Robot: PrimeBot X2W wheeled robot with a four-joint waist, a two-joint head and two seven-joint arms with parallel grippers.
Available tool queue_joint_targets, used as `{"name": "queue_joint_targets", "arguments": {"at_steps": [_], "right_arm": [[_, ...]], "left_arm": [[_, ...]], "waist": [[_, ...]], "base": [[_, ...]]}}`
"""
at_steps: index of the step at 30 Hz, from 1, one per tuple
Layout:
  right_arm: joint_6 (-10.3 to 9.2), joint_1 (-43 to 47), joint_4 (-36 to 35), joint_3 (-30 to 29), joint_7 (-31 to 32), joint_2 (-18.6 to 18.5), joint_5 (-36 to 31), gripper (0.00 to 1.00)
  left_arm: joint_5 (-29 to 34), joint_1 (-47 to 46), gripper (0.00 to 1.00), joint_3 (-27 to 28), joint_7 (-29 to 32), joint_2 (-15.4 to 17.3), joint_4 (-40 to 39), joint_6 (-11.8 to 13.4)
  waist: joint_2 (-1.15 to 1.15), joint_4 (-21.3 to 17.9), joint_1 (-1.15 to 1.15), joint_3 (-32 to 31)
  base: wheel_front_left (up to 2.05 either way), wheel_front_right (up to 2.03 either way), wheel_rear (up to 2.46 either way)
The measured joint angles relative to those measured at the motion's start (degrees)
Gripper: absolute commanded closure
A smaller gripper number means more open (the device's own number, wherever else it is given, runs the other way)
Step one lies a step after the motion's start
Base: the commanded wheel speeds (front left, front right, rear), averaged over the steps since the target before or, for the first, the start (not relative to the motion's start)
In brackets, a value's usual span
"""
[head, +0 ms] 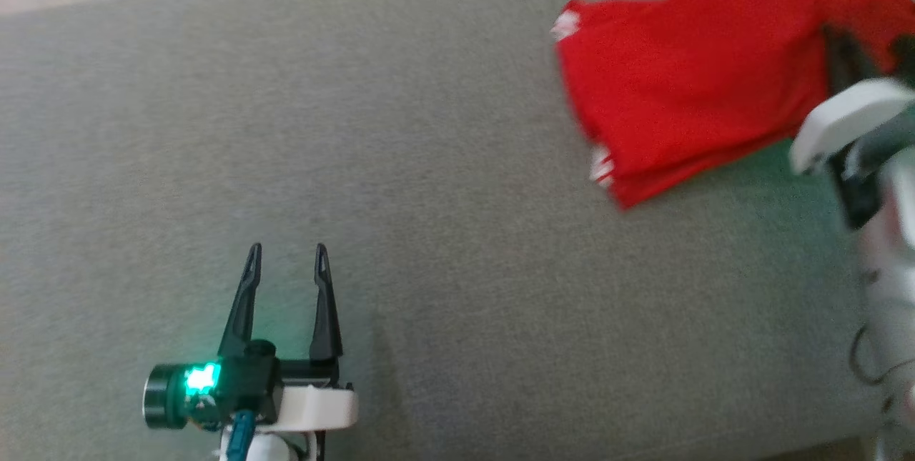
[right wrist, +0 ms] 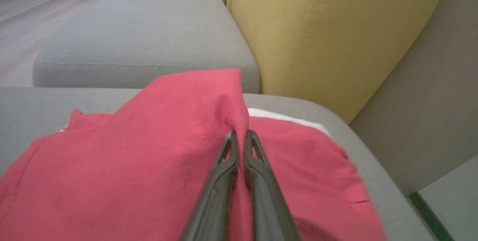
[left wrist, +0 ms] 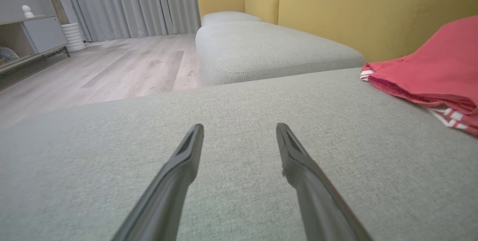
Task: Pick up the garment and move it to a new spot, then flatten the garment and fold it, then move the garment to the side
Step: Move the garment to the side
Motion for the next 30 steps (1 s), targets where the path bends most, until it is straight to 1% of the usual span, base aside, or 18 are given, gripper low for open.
{"name": "queue_joint_targets", "arguments": {"at_steps": [5,10,16,17,18,19,21,22,25,28,30], "right_arm": [[0.00,-2.38,-6.09,-3.45,2.22,-2.70,-2.49,1.00],[0.00,-3.03,-10.51,-6.64,5.35,-5.32,-3.27,1.00],[0.00,-2.83,-15.83,-9.85,8.67,-5.88,-4.15,1.00],[0.00,-2.59,-16.46,-10.50,9.25,-5.88,-4.37,0.81],[0.00,-2.19,-17.13,-11.10,9.88,-5.88,-4.81,0.46],[0.00,-1.61,-17.83,-11.69,10.27,-5.79,-5.59,0.00],[0.00,-0.40,-19.09,-12.88,10.51,-5.27,-6.61,0.00],[0.00,0.93,-20.23,-13.57,10.78,-4.33,-7.61,0.00],[0.00,3.18,-21.65,-13.95,10.91,-1.92,-7.89,0.00],[0.00,6.36,-22.24,-13.72,10.70,0.80,-7.17,0.00],[0.00,9.27,-22.25,-12.91,10.07,2.76,-5.16,0.00]], "left_arm": [[0.42,-1.65,0.00,0.03,0.00,0.04,0.02,-0.07],[0.99,-3.42,0.00,0.07,0.00,0.05,-0.01,-0.48],[0.99,-3.77,0.00,0.15,0.00,0.07,0.01,-0.71],[0.99,-3.77,0.00,0.20,0.00,0.07,0.02,-0.81],[0.99,-3.78,0.00,0.26,0.00,0.07,0.04,-0.81],[0.99,-3.78,0.00,0.36,0.00,0.07,0.05,-0.81],[0.99,-3.78,0.00,0.49,0.00,0.07,0.08,-0.82],[0.99,-3.75,0.00,0.54,0.00,0.07,0.13,-0.99],[0.83,-3.66,0.00,0.65,0.00,0.07,0.13,-1.19],[0.56,-3.26,0.00,0.88,0.00,0.05,0.15,-1.57],[-0.22,-2.79,0.00,1.00,0.00,0.05,0.35,-2.02]], "waist": [[0.00,-2.12,0.00,2.95],[0.00,-3.07,0.00,5.60],[0.00,-3.05,0.00,6.77],[0.00,-2.98,0.00,6.73],[0.00,-2.91,0.00,6.64],[0.00,-2.86,0.00,6.48],[0.00,-2.78,-0.01,6.04],[0.00,-2.73,-0.01,5.35],[0.00,-2.60,-0.01,3.92],[0.00,-2.37,-0.01,2.02],[0.00,-2.12,-0.01,0.47]], "base": [[0.00,0.00,0.00],[0.00,0.00,0.00],[0.00,0.00,0.00],[0.00,0.00,0.00],[0.00,0.00,0.00],[0.00,0.00,0.00],[0.00,0.00,0.00],[0.00,0.00,0.00],[0.00,0.00,0.00],[0.00,0.00,0.00],[0.00,0.00,0.00]]}}
